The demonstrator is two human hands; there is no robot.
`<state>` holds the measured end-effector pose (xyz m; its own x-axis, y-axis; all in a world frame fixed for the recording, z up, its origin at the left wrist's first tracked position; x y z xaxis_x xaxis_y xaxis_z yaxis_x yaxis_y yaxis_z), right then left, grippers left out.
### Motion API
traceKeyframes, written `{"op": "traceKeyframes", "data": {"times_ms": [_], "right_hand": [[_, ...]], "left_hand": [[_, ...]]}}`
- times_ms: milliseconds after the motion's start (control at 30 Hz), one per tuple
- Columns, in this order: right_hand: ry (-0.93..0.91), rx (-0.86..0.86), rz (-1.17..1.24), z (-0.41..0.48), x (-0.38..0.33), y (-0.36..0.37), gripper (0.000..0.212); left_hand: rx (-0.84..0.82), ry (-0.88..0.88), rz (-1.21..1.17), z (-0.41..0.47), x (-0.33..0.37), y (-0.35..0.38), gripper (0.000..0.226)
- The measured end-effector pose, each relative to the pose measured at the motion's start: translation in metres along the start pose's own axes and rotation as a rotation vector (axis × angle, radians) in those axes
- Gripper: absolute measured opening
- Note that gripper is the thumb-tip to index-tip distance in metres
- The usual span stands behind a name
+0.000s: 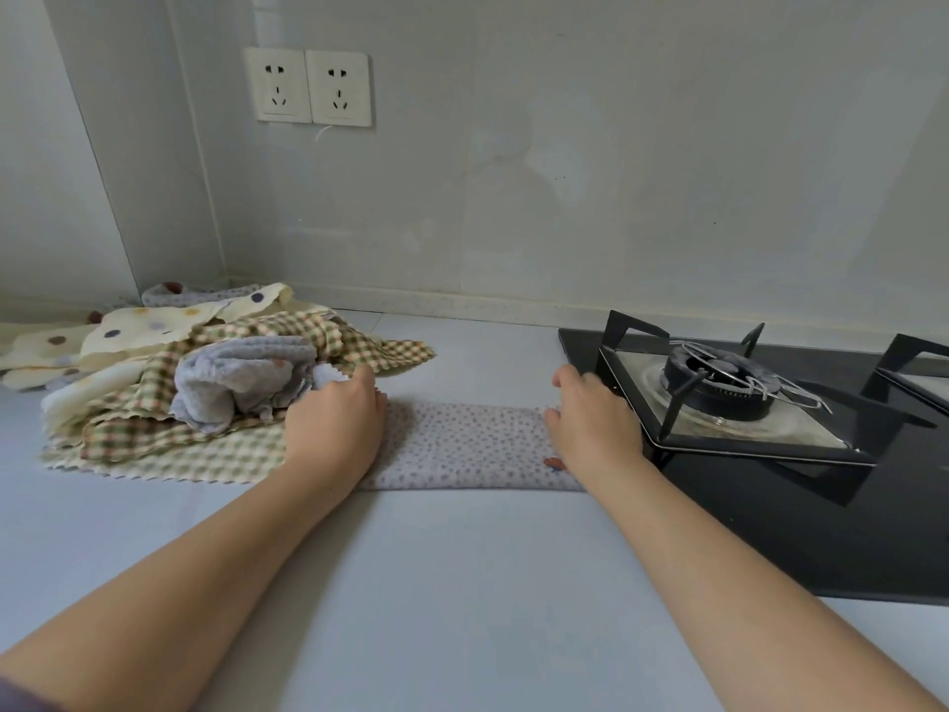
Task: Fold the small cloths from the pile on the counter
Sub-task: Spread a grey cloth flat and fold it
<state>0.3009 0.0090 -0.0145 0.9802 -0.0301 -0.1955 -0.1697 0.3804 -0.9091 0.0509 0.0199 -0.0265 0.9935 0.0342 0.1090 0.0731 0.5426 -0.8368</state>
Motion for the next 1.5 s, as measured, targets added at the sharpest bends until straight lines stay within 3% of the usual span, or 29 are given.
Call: {"op": "traceKeyframes", "data": {"times_ms": [67,133,167,267,333,400,500,567,667,800,967,1133,1300,1433,1500], "right_hand": [[-0.078,0.093,-0.058,-0.002,-0.008,-0.012,0.031],[-0.144,0.104,0.023,-0.003,-0.016,-0.017,0.027],[-0.15,0.049,0.075,-0.005,-0.018,-0.015,0.024],[-0.193,-0.246,0.055,-0.015,-0.023,0.01,0.027],[-0.201,-0.344,0.047,-0.019,-0.023,0.02,0.032],[-0.19,-0.277,-0.002,-0.017,-0.02,0.013,0.037],[-0.174,-0.097,0.062,-0.013,-0.021,-0.004,0.031],[-0.226,-0.234,0.088,-0.016,-0.024,0.005,0.035],[-0.302,-0.416,0.068,-0.022,-0.025,0.02,0.049],[-0.329,-0.326,0.23,-0.015,-0.021,0.007,0.059],[-0.435,-0.448,0.16,-0.022,-0.021,0.0,0.08],[-0.532,-0.539,0.178,-0.033,-0.03,-0.014,0.091],[-0.594,-0.308,0.443,-0.034,-0.049,-0.023,0.067],[-0.614,-0.323,0.521,-0.036,-0.053,-0.018,0.059],[-0.566,-0.356,0.629,-0.037,-0.051,-0.016,0.053]], "left_hand": [[0.08,0.086,-0.045,0.001,0.006,-0.013,0.02],[0.189,0.278,-0.131,-0.003,0.017,-0.023,0.016],[0.146,0.371,-0.195,-0.007,0.023,-0.023,0.017],[-0.214,0.531,-0.241,-0.022,0.04,-0.01,0.065],[-0.203,0.556,-0.155,-0.023,0.041,-0.012,0.075],[-0.06,0.513,-0.106,-0.018,0.037,-0.023,0.061],[-0.009,0.414,-0.182,-0.015,0.032,-0.031,0.028],[-0.026,0.449,-0.288,-0.02,0.032,-0.031,0.02],[-0.083,0.67,-0.467,-0.026,0.038,-0.035,0.029],[-0.309,0.802,-0.523,-0.037,0.05,-0.024,0.05],[-0.187,0.673,-0.521,-0.034,0.051,-0.018,0.039],[-0.261,0.41,-0.651,-0.028,0.04,-0.02,0.019],[-0.386,0.194,-0.828,-0.02,0.027,-0.015,0.025],[-0.352,0.042,-1.042,-0.015,0.012,-0.015,0.024],[-0.292,0.021,-1.069,-0.013,0.005,-0.015,0.035]]}}
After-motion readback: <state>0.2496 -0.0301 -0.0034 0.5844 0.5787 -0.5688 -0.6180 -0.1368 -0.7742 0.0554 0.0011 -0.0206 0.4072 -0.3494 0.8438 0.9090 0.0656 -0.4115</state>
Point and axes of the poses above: each hand's wrist, its own z-axis towards the middle knuckle, its own y-axis out of the palm, x = y × z, the point moved 5 cm from there along z, towards the middle knuckle, and after that the axes turned 1 degree about x, right-handed, at the moved point
